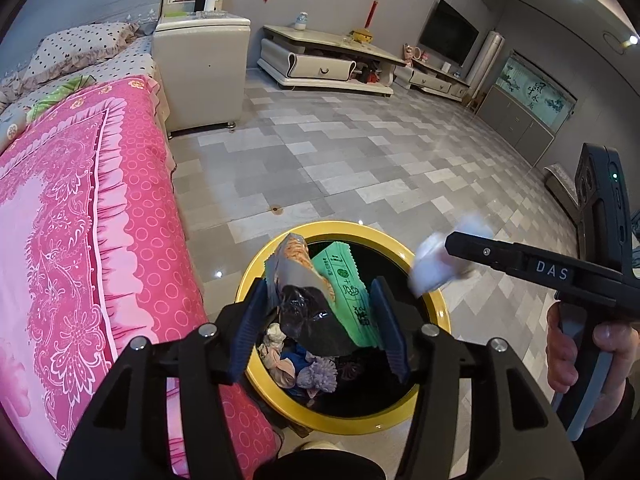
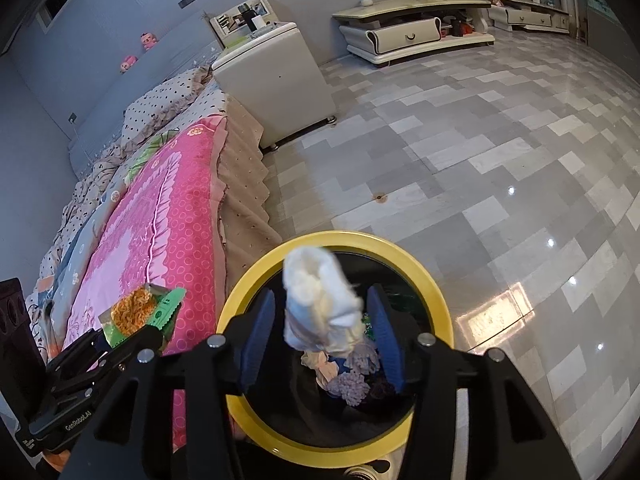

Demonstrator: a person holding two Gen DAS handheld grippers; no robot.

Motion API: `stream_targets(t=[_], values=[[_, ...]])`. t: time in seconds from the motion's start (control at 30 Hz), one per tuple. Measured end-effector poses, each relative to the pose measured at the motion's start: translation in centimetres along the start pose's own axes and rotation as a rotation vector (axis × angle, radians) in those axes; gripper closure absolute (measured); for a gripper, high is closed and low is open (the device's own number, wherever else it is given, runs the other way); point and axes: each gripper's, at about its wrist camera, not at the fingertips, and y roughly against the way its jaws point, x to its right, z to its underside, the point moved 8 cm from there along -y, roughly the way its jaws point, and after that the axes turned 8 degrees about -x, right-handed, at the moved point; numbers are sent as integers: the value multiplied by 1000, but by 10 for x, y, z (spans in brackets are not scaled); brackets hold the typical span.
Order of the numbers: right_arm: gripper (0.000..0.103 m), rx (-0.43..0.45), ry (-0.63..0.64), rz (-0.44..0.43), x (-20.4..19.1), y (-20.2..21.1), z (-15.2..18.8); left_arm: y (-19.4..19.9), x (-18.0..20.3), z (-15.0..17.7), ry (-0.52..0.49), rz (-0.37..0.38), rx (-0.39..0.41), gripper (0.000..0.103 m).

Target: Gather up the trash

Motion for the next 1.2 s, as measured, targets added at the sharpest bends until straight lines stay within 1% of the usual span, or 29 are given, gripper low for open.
stream_targets(t=[0.07,0.2,0.27,0.33,0.53,0.7,0.8,0.93,1.03,1.2], values=[[51,7,-11,3,3,4,1,2,0,2,7,6,1,48],[50,28,-29,8,9,13,1,12,0,5,10,14,22,42],[50,33,-33,6,9,17,3,16,0,6,10,12,29,33],[50,40,-34,4,8,21,4,18,1,6,15,13,35,29],[50,62,-29,3,4,35,7,33,0,7,33,17,58,29],[50,72,-13,-4,-6,44,11,52,-12,12,65,11,91,29],[50,70,10,-16,-21,46,13,68,-27,18,88,-5,116,29],[50,56,59,-41,-53,41,18,96,-56,30,120,-52,157,29],[50,44,113,-67,-86,35,23,123,-87,44,161,-102,190,29],[50,19,212,-127,-156,22,35,176,-144,74,234,-208,257,29]])
